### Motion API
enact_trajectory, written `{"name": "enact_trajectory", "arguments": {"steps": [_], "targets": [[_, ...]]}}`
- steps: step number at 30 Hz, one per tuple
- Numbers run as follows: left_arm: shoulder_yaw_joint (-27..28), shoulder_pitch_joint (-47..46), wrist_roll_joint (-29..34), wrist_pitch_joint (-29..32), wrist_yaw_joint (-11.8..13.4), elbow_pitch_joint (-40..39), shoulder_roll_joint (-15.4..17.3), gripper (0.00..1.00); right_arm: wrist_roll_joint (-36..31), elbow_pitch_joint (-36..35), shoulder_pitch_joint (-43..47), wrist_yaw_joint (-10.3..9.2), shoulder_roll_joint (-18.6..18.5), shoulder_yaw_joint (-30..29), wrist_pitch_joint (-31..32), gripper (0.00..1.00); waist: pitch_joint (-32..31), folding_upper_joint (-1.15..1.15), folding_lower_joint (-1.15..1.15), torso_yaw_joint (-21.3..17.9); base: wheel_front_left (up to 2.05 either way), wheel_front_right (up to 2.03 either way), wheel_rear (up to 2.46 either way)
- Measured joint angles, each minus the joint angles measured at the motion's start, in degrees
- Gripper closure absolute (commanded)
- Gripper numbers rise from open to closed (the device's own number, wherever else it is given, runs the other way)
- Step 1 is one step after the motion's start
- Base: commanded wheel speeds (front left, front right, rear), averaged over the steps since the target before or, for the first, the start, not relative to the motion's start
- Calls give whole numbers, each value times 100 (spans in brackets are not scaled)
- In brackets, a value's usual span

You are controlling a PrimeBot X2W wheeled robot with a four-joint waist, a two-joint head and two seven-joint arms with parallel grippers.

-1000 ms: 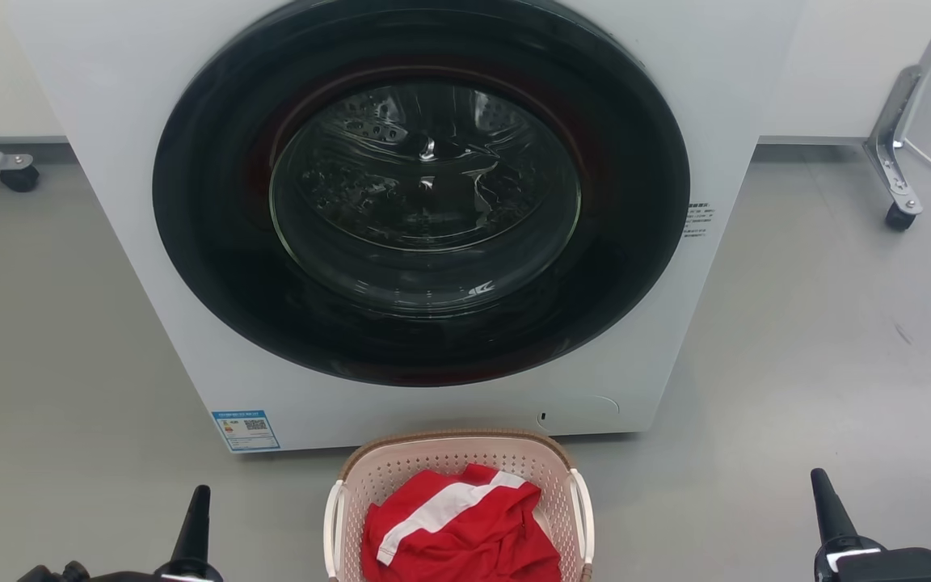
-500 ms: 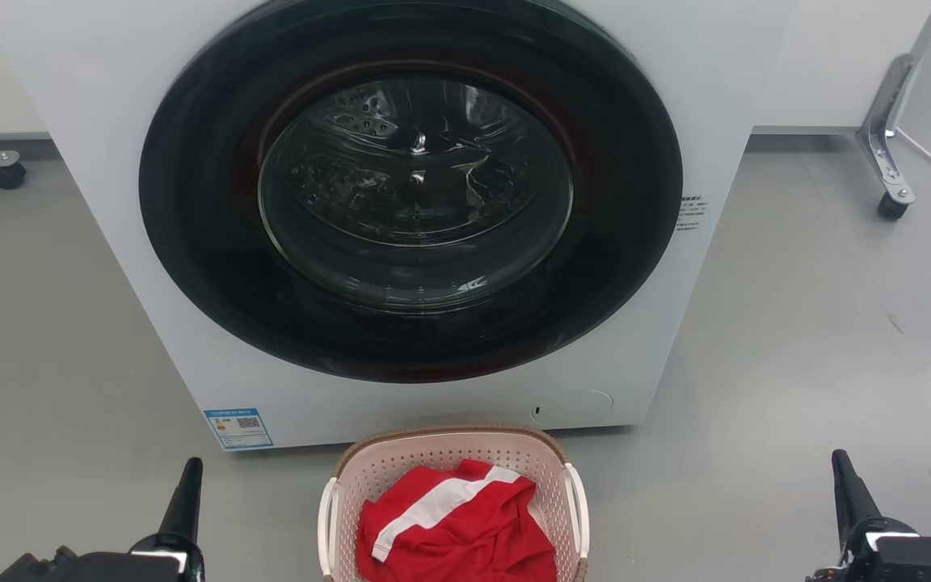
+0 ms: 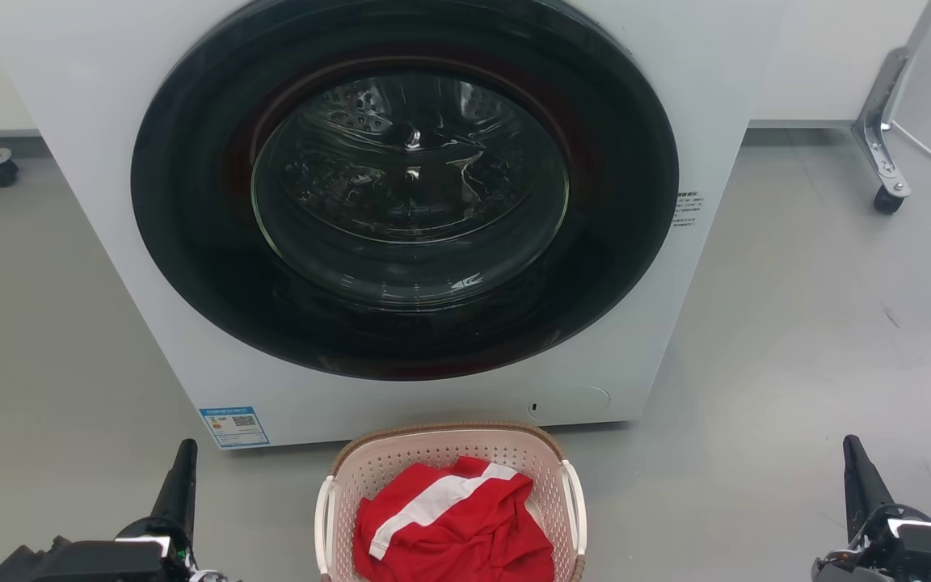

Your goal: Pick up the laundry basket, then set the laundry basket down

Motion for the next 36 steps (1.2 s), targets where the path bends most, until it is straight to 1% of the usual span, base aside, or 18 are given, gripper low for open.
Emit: {"name": "enact_trajectory", "arguments": {"steps": [36], "targets": [[0, 0, -1, 0, 0, 9, -1, 100, 7, 4, 0, 24, 1, 0, -1, 100, -1, 0, 0, 0, 0, 0, 0]]}}
